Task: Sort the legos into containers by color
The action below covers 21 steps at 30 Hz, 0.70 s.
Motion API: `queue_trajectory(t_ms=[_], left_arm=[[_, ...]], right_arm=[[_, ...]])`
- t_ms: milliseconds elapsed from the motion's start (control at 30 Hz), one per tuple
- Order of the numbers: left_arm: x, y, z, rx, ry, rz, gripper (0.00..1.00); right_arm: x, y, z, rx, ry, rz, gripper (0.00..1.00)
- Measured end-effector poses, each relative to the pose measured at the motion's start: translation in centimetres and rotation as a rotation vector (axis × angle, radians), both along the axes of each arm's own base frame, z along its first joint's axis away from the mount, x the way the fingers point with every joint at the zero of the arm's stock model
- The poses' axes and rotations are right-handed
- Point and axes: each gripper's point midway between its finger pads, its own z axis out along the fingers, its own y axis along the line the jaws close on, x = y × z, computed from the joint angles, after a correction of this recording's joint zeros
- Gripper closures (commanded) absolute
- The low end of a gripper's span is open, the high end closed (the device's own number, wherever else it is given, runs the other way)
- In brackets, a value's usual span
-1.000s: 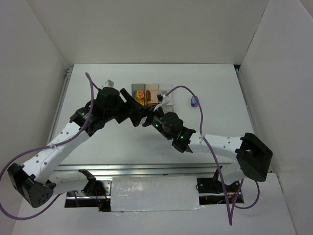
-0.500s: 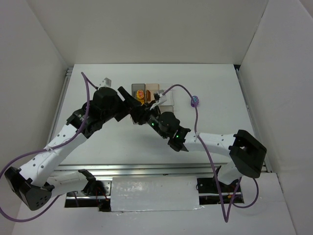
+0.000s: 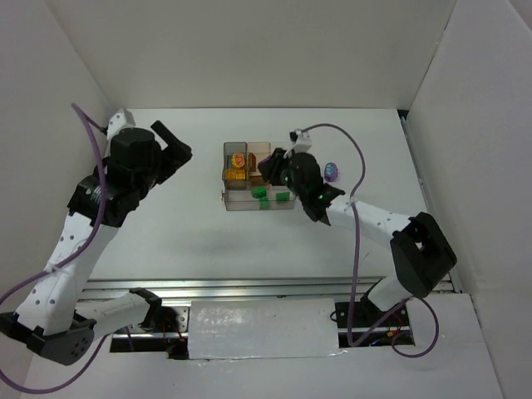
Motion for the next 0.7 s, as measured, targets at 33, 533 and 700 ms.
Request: queue_trajectory(t_ms=[33, 533, 700], left_arm=[[-0.5, 0.9, 0.3, 0.019, -0.013, 0.012, 0.01], [-6.8, 3.6, -12.5, 0.316, 0.189, -0.193, 0.0], [-8.0, 5.0, -12.3, 0.346, 0.126, -0.17, 0.0]], right_arm=[[1.5, -1.3, -0.2, -0.025, 0.03, -0.034, 1.0], [12.9, -8.8, -9.8, -0.491, 0.422, -0.171, 0.9], [12.2, -9.0, -11.6, -0.536, 0.481, -0.151, 0.47]])
